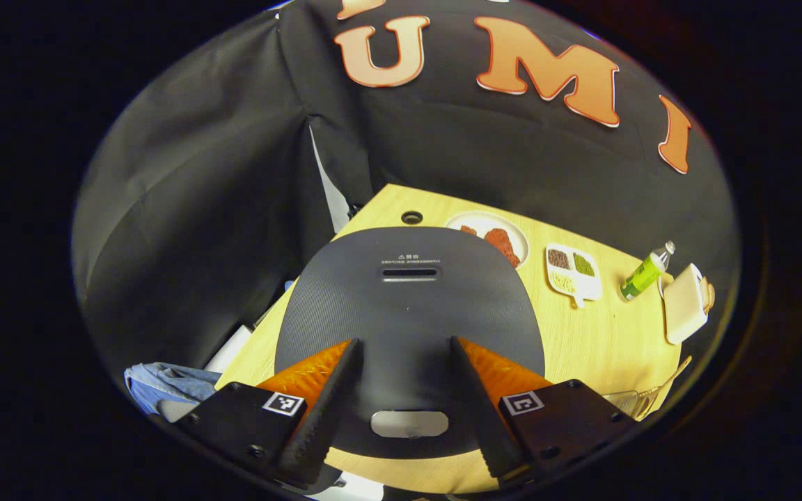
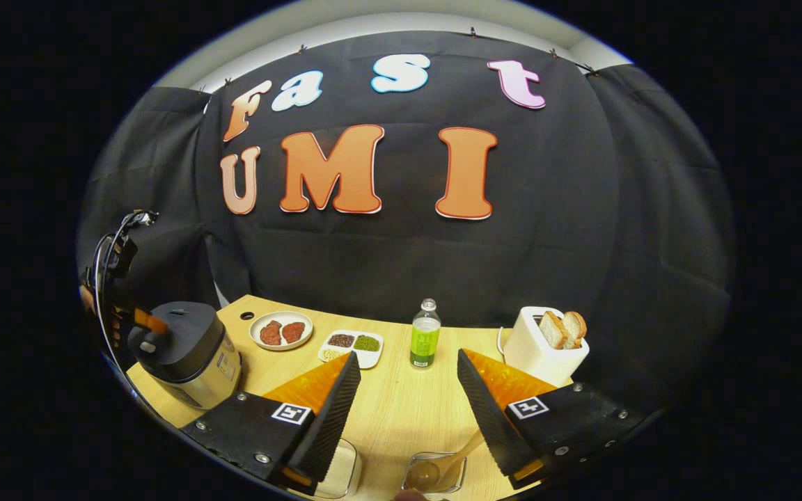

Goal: Close the left gripper, press the button to open the rice cooker; take a wooden spoon from the chopstick holder with the right hand, scoop a spoonful of rice and pour it into the rice cooker, then put the wooden spoon back into the chopstick holder.

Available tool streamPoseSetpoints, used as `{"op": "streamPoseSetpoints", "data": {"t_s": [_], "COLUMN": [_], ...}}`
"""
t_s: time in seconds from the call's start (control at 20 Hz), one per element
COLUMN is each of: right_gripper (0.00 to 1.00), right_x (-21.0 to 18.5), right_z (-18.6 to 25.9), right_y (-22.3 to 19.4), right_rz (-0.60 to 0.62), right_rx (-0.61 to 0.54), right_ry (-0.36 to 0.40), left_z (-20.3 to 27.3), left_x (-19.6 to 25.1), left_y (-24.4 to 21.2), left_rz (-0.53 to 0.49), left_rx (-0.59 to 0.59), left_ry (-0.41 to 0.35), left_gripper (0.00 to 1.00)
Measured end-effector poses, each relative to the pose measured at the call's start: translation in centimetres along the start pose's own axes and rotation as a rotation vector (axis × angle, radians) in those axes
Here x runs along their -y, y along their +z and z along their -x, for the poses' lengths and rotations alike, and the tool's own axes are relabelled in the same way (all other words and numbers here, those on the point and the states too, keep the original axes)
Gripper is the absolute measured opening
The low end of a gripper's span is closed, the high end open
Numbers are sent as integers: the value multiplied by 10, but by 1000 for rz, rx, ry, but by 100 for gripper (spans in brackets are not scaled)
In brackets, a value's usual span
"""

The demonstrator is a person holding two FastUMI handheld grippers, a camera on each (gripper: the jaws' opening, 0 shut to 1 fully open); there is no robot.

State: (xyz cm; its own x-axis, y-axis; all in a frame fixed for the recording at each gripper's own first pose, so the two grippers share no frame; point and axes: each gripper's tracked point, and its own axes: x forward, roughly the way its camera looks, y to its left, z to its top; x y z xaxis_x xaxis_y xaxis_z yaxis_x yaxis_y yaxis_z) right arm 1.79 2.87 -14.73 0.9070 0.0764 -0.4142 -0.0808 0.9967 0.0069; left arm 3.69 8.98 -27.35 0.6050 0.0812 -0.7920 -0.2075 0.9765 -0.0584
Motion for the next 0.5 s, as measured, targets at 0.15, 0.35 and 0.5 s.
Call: {"op": "streamPoseSetpoints", "data": {"t_s": [0.15,0.35,0.5], "right_gripper": [88,88,87], "right_x": [-15,-29,-35], "right_z": [0,2,6], "right_y": [20,62,96], "right_rz": [10,17,30], "right_rx": [28,118,200], "right_ry": [41,74,84], "left_z": [27,101,148], "left_x": [10,31,47], "left_y": [37,105,143], "left_rz": [-53,-146,-175], "left_rx": [213,503,662], "left_ry": [-3,-31,-68], "left_gripper": [88,89,96]}}
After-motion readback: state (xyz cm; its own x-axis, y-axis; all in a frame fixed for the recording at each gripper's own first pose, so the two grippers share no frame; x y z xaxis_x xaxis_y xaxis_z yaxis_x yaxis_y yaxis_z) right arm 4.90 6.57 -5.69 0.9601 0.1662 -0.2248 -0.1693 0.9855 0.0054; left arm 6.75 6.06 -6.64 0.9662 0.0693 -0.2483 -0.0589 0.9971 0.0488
